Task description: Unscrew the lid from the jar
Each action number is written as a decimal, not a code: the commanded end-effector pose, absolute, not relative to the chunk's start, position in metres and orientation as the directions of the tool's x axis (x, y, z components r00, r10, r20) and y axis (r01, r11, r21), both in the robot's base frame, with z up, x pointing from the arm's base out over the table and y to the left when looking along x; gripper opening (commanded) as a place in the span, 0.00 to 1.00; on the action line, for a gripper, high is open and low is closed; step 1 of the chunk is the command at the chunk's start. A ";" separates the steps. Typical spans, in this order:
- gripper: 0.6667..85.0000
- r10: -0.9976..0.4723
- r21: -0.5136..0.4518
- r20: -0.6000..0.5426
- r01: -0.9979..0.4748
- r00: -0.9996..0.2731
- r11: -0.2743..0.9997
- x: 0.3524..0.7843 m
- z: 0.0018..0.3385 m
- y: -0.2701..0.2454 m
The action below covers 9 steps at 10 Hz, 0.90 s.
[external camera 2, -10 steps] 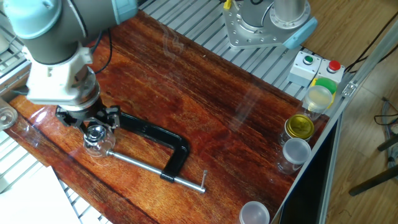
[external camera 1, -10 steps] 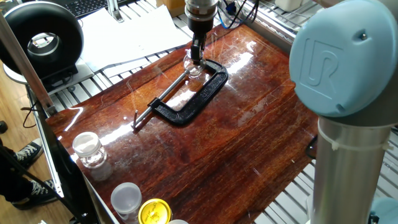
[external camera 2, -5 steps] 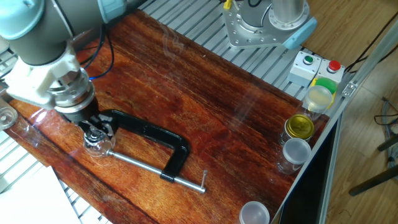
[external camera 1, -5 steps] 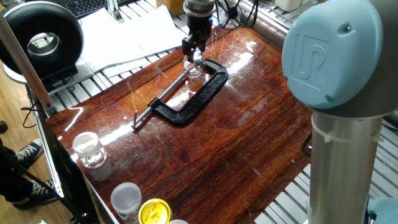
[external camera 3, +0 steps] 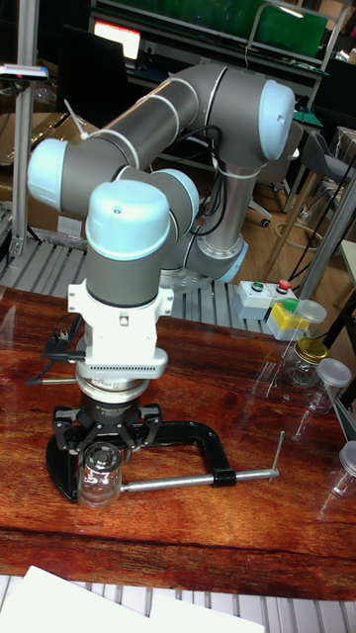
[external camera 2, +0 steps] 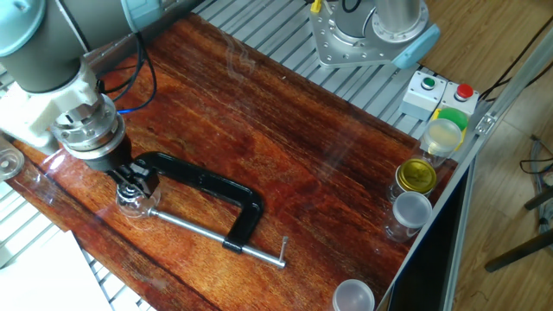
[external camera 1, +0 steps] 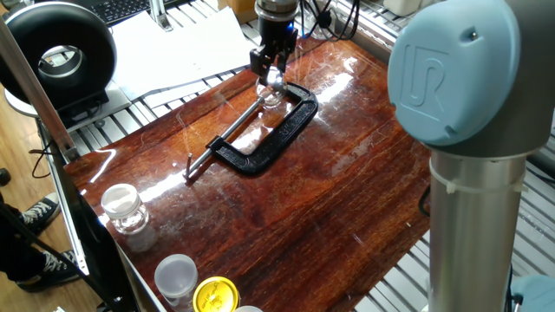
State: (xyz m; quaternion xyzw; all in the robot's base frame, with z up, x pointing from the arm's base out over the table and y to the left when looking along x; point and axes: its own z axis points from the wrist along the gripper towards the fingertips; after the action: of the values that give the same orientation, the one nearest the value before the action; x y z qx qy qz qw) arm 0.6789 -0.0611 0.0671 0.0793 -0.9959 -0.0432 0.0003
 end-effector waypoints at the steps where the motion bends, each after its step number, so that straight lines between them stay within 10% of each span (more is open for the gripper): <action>1: 0.68 -0.114 0.093 -0.002 -0.114 -0.993 0.989 0.681 0.068 -0.061; 9: 0.60 -0.098 0.033 -0.016 -0.099 -0.995 0.995 0.686 0.066 -0.072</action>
State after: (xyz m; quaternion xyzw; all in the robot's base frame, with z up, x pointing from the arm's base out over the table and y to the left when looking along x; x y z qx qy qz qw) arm 0.6830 -0.0708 0.0648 0.0596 -0.9980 -0.0225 -0.0012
